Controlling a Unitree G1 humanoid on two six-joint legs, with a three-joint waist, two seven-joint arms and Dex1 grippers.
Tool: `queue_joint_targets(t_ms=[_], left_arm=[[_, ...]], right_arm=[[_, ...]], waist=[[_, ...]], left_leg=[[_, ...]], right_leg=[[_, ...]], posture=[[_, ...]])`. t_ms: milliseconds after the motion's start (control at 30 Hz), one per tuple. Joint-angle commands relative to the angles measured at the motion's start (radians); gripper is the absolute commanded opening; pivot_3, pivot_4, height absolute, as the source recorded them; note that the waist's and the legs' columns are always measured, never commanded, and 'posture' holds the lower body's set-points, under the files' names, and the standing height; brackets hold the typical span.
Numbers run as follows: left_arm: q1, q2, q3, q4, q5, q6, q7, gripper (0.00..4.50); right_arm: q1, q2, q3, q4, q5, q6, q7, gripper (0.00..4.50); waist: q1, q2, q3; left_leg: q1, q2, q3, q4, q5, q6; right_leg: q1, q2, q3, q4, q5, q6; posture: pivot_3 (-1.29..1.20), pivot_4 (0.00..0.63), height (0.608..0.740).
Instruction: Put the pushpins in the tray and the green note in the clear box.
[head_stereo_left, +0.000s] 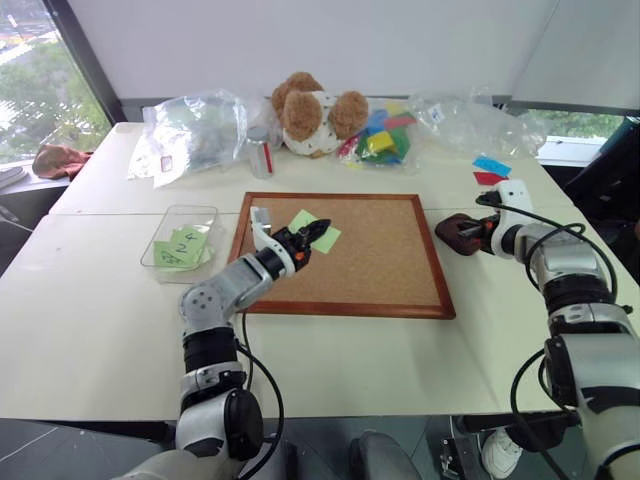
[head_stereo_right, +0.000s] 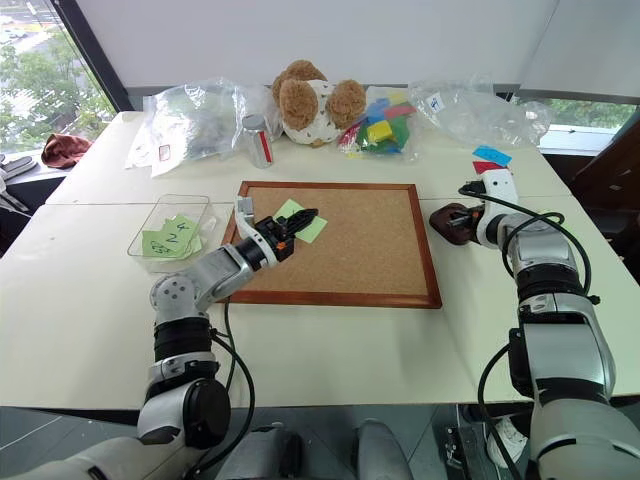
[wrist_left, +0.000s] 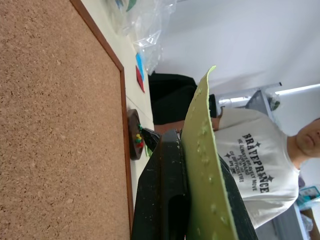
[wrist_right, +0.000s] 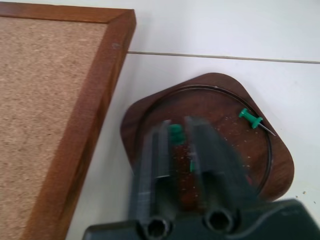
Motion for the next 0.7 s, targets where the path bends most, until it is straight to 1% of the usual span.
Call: queue_joint_targets(t_ms=[33, 133, 300, 367, 467, 500, 533, 600, 633, 700], left_arm=[[0.0, 0.005, -0.022, -0.036, -0.029, -0.008, 0.0, 0.0], [0.003, 0.009, -0.025, -0.04, -0.027, -0.008, -0.002, 0.0], [0.007, 0.016, -0.033, -0.045, -0.026, -0.013, -0.006, 0.0], [0.008, 0.02, -0.038, -0.052, -0.025, -0.019, -0.007, 0.0], [0.005, 0.033, -0.052, -0.093, -0.024, -0.024, -0.005, 0.0], [0.007, 0.04, -0.065, -0.127, -0.026, -0.025, -0.013, 0.0], [0.01, 0.045, -0.074, -0.151, -0.029, -0.026, -0.019, 0.0], [0.015, 0.049, -0.079, -0.218, -0.041, -0.039, 0.007, 0.0], [0.017, 0.051, -0.078, -0.246, -0.047, -0.048, 0.025, 0.0], [0.021, 0.055, -0.075, -0.289, -0.053, -0.067, 0.059, 0.0]], right_arm=[[-0.051, -0.004, -0.025, 0.017, -0.011, -0.033, 0.007, 2.4], [-0.062, -0.007, -0.023, 0.011, -0.018, -0.035, 0.019, 3.85], [-0.071, -0.015, -0.027, -0.027, -0.014, -0.018, 0.043, 3.85], [-0.059, -0.022, -0.022, -0.088, -0.005, 0.005, 0.086, 3.85], [0.016, -0.034, -0.009, -0.334, 0.056, 0.083, 0.233, 3.85], [0.069, -0.046, -0.005, -0.484, 0.109, 0.121, 0.311, 3.85], [0.108, -0.054, -0.005, -0.591, 0.145, 0.152, 0.36, 3.85], [0.207, -0.09, 0.002, -0.876, 0.259, 0.222, 0.485, 3.85], [0.241, -0.106, 0.005, -0.983, 0.307, 0.259, 0.526, 3.85], [0.277, -0.13, 0.011, -1.121, 0.372, 0.325, 0.572, 3.85]], waist=[[-0.001, 0.0, 0.0], [-0.002, 0.0, 0.0], [-0.001, 0.0, 0.0], [-0.001, 0.0, 0.0], [0.0, 0.0, 0.0], [0.0, 0.0, 0.0], [0.001, 0.0, 0.0], [0.003, 0.0, 0.0], [0.004, 0.0, 0.0], [0.003, 0.0, 0.0]], left_leg=[[0.0, 0.0, 0.0, 0.0, 0.0, 0.0], [0.0, 0.0, 0.0, 0.0, 0.0, 0.0], [0.0, 0.0, 0.0, 0.0, 0.0, 0.0], [0.0, 0.0, 0.0, 0.0, 0.0, 0.0], [0.0, 0.0, 0.0, 0.0, 0.0, 0.0], [0.0, 0.0, 0.0, 0.0, 0.0, 0.0], [0.0, 0.0, -0.001, -0.001, 0.0, 0.0], [0.0, 0.0, -0.001, -0.001, 0.0, 0.0], [0.0, 0.0, -0.002, -0.001, 0.0, 0.0], [0.0, 0.0, -0.002, 0.0, 0.0, 0.0]], right_leg=[[0.0, 0.0, 0.0, 0.0, 0.0, 0.0], [0.0, 0.0, 0.0, 0.0, 0.0, 0.0], [0.0, 0.0, 0.0, 0.0, 0.0, 0.0], [0.0, 0.0, 0.0, 0.0, 0.0, 0.0], [0.0, 0.0, 0.0, 0.0, 0.0, 0.0], [0.0, 0.0, 0.0, 0.0, 0.0, 0.0], [0.0, 0.0, 0.0, 0.0, 0.0, 0.0], [0.0, 0.0, -0.001, 0.0, 0.0, 0.0], [0.0, 0.0, -0.001, 0.0, 0.0, 0.0], [0.0, 0.0, -0.001, -0.001, 0.0, 0.0]], posture=[[0.0, 0.15, 0.74], [0.0, 0.15, 0.74], [0.0, 0.15, 0.74], [0.0, 0.15, 0.74], [0.0, 0.15, 0.74], [0.0, 0.15, 0.74], [0.0, 0.15, 0.74], [0.0, 0.15, 0.74], [0.0, 0.15, 0.74], [0.0, 0.15, 0.74]])
